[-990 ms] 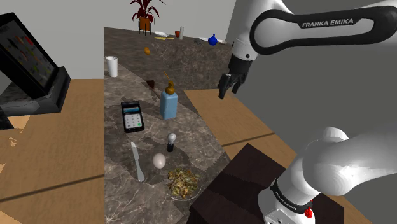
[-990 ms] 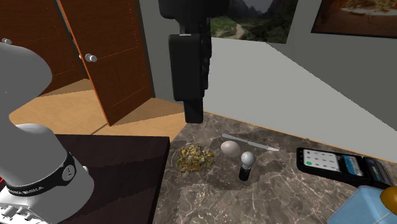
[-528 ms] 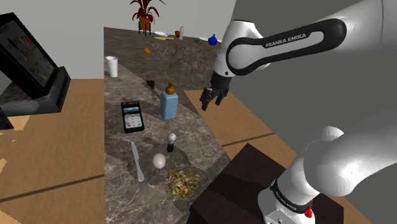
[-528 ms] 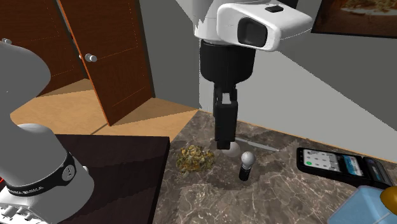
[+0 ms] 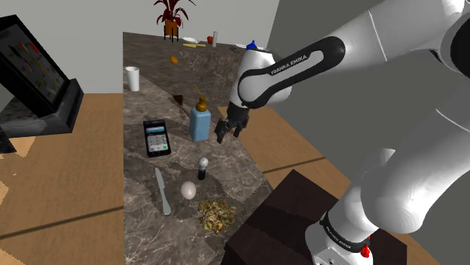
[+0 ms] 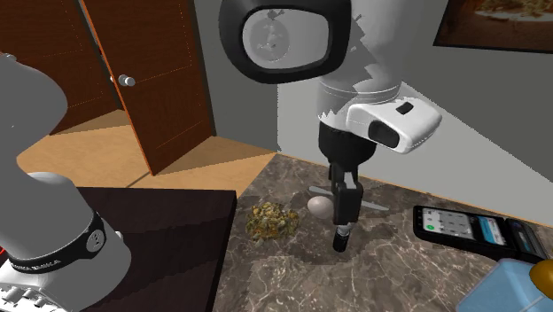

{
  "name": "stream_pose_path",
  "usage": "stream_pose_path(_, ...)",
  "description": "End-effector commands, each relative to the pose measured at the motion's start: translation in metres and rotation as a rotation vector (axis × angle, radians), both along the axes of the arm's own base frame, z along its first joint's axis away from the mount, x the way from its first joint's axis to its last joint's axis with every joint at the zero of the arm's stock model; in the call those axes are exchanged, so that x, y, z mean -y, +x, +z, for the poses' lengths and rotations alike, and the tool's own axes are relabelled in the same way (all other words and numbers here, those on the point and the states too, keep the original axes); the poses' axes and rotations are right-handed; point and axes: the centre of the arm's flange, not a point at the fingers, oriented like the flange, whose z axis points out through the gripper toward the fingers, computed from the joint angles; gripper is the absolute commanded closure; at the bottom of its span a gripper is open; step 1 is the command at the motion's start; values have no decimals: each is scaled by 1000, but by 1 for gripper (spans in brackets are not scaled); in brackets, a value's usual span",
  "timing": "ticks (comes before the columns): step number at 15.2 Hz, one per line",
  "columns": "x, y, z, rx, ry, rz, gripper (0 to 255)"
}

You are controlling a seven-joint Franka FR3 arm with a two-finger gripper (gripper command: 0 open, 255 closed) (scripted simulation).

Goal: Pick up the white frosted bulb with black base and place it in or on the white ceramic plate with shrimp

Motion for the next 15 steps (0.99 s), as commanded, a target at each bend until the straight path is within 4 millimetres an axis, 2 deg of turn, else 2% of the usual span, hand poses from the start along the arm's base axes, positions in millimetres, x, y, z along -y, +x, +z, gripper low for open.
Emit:
stream_pose_path(1, -9, 11, -24, 3, 15, 1, 0)
stream_pose_path(9, -47, 61, -105, 14, 77, 8, 0)
stream_pose_path(10, -47, 61, -105, 14, 77, 8, 0)
stream_pose_path(15, -52, 63, -130, 14, 77, 8, 0)
